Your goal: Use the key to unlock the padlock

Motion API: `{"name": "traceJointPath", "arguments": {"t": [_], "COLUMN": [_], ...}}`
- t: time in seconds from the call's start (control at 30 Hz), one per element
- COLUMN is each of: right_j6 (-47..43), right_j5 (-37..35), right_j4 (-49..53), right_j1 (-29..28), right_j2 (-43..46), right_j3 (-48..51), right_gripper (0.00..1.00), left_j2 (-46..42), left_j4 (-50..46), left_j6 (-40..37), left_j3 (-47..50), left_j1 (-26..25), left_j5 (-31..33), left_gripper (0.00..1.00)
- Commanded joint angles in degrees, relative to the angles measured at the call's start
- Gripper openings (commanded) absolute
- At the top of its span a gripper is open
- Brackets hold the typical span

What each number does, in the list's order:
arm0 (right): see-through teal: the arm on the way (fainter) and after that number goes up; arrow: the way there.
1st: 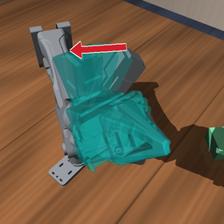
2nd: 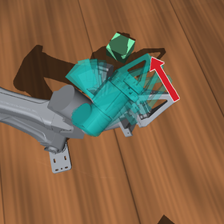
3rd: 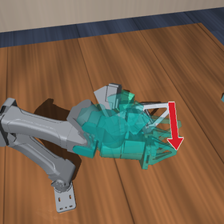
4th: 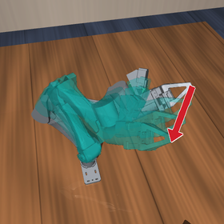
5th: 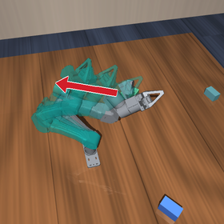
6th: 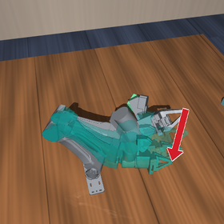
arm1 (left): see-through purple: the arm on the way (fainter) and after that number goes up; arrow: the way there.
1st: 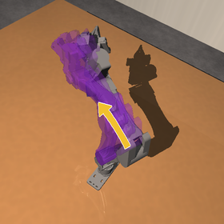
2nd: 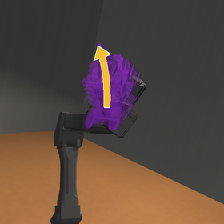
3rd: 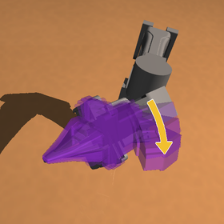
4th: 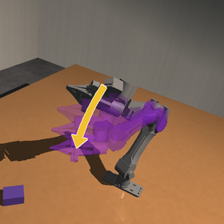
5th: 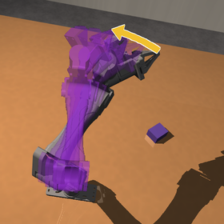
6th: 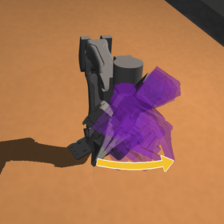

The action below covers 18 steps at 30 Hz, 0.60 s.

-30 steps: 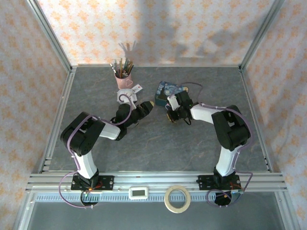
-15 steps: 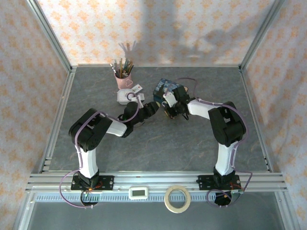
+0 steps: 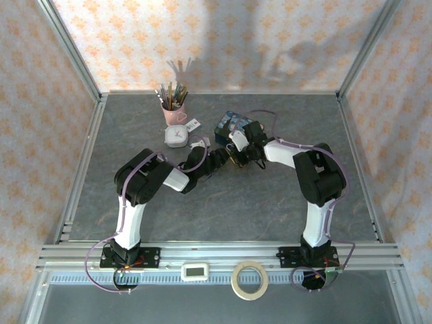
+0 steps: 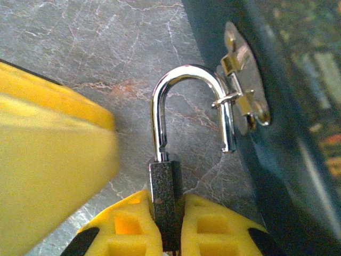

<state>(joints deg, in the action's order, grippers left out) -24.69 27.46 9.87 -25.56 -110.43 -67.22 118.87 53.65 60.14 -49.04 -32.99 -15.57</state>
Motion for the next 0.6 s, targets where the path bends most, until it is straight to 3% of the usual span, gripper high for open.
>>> {"name": "traceJointPath", "arguments": {"t": [0.0, 0.27, 0.47, 0.57], "right_j6": [0.0, 0.8, 1.4, 3.6], "right_j5": [2.9, 5.5, 5.6, 4.6], "right_j4": [-0.9, -1.9, -1.4, -1.2], "right_j1": [0.0, 0.2, 0.3, 0.3], "right_j2": [0.5, 1.2, 1.7, 2.7], "right_j3": [0.3, 1.4, 1.2, 1.4], "right_gripper": [0.0, 0.0, 0.0, 0.0], "left_j2": [1.8, 5.0, 5.2, 5.2], "left_j4": [2.6, 5.7, 6.0, 5.9], "left_j6": [1.3, 3.3, 3.3, 3.2], "left_j3": [-2.7, -5.0, -4.8, -4.8], "left_j1": [0.0, -0.1, 0.0, -0.1], "left_j5": [1.9, 1.3, 2.1, 2.1], "left_gripper": [0.36, 0.35, 0.02, 0.0]}}
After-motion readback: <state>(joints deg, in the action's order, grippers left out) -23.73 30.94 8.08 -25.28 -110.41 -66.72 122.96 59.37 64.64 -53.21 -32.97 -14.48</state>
